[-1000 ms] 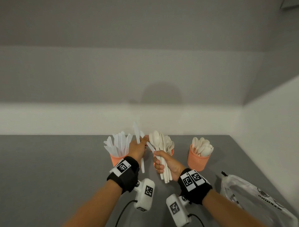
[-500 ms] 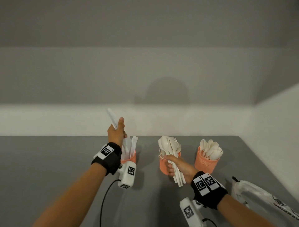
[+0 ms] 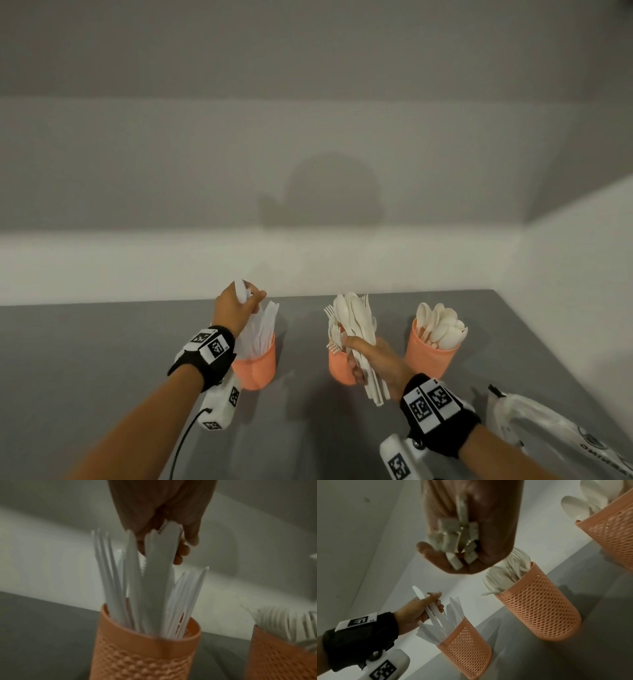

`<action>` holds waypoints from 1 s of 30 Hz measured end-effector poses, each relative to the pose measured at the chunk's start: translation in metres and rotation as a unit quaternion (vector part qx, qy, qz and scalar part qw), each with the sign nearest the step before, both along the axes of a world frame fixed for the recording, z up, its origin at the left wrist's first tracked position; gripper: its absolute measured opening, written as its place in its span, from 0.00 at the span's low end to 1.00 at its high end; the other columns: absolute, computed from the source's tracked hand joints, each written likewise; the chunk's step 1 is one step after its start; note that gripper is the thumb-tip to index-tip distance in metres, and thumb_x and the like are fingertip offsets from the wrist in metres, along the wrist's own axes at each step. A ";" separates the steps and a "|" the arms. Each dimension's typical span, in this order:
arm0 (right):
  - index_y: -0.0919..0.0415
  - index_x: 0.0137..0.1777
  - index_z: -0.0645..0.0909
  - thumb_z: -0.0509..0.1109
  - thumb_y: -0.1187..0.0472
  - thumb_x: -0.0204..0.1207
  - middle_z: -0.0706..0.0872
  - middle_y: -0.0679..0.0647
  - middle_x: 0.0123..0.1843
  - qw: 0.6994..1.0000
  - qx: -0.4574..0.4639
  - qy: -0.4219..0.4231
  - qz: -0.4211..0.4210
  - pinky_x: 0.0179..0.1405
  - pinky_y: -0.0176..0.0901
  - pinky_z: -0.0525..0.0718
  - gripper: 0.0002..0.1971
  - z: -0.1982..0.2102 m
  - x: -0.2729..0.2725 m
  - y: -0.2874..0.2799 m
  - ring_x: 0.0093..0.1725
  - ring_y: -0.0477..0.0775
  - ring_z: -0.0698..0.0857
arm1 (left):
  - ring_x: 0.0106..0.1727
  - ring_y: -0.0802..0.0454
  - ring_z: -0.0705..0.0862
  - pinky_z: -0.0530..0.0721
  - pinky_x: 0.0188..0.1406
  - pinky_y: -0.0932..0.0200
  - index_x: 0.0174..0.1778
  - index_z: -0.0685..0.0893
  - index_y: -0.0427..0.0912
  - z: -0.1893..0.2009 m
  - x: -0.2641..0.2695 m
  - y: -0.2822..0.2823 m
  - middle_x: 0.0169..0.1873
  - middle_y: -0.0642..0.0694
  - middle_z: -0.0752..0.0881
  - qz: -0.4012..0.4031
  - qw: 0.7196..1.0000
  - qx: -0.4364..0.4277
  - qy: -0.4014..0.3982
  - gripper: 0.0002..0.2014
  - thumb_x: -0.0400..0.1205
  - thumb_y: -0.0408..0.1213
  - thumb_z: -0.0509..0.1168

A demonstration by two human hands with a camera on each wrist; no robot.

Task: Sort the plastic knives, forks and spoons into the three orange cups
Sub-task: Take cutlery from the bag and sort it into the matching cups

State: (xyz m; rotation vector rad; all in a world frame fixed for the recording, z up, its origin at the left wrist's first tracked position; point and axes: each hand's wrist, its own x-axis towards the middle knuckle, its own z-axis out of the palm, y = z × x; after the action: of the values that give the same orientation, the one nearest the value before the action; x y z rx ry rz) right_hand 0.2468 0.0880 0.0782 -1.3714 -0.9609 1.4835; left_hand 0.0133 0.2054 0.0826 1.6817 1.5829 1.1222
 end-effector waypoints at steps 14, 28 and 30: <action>0.64 0.35 0.77 0.68 0.61 0.78 0.77 0.55 0.23 1.000 0.012 -0.005 -0.015 0.18 0.35 0.73 0.10 -0.002 -0.009 -0.005 0.18 0.48 0.75 | 0.44 0.39 0.83 0.80 0.42 0.50 0.74 0.66 0.40 0.006 0.005 -0.021 0.67 0.37 0.72 -0.007 0.979 0.081 0.189 0.27 0.79 0.26 0.65; 0.64 0.34 0.77 0.68 0.60 0.78 0.80 0.51 0.19 0.999 0.013 -0.024 -0.022 0.18 0.35 0.77 0.12 -0.005 -0.015 -0.002 0.17 0.48 0.78 | 0.83 0.44 0.53 0.54 0.81 0.47 0.82 0.51 0.35 -0.007 -0.007 -0.039 0.82 0.39 0.54 -0.060 0.925 0.005 0.374 0.50 0.72 0.70 0.33; 0.64 0.34 0.76 0.69 0.59 0.78 0.79 0.52 0.20 1.000 0.008 -0.010 -0.012 0.19 0.36 0.78 0.13 -0.006 -0.016 -0.003 0.18 0.49 0.78 | 0.84 0.46 0.49 0.53 0.82 0.48 0.82 0.46 0.36 -0.019 -0.007 -0.040 0.83 0.41 0.49 -0.083 0.918 -0.040 0.386 0.45 0.79 0.67 0.42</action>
State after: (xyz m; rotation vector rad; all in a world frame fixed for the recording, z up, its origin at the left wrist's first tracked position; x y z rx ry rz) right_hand 0.2305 0.0853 0.0726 -1.3835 -0.9632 1.4446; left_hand 0.0062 0.1650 0.0633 2.3055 1.8324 0.2824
